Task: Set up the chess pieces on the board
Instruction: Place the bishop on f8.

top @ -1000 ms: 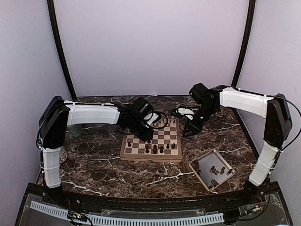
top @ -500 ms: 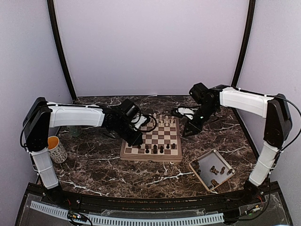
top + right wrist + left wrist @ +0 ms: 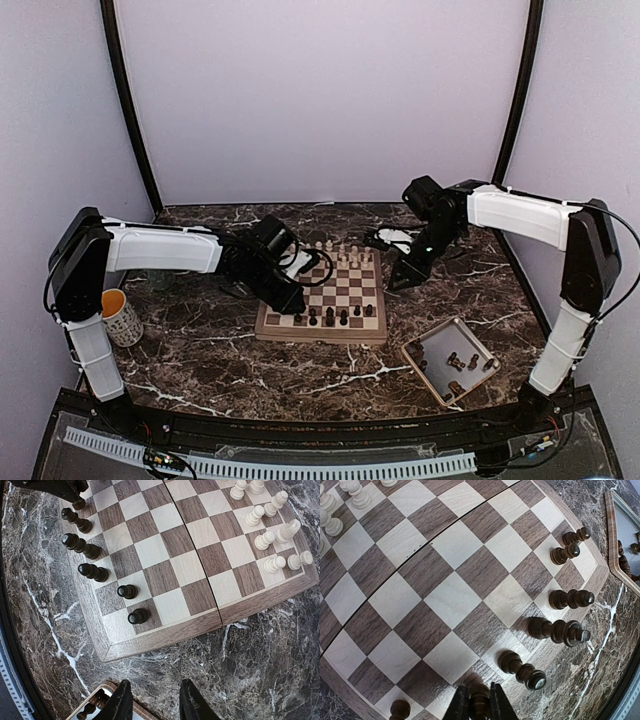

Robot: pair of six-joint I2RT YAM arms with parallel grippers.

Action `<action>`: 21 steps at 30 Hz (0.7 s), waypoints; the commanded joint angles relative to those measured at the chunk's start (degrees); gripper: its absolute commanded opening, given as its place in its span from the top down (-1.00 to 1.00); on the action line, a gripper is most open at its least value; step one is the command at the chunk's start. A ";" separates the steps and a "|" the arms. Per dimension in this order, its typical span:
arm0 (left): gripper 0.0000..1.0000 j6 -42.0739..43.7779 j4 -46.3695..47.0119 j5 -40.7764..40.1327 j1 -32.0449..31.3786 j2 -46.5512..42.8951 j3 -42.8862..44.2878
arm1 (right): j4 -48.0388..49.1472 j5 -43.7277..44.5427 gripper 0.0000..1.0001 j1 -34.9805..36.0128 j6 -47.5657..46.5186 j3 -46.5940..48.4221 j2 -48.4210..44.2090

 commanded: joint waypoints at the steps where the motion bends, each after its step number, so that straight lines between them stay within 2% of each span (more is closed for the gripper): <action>1: 0.73 -0.51 0.79 1.69 -0.24 -0.50 0.24 | -0.05 -0.88 0.34 0.04 -0.45 1.40 0.49; 21: 0.36 -0.81 0.07 -0.06 -0.69 0.08 -0.51 | -0.34 -1.00 0.34 0.05 -0.63 1.17 -0.01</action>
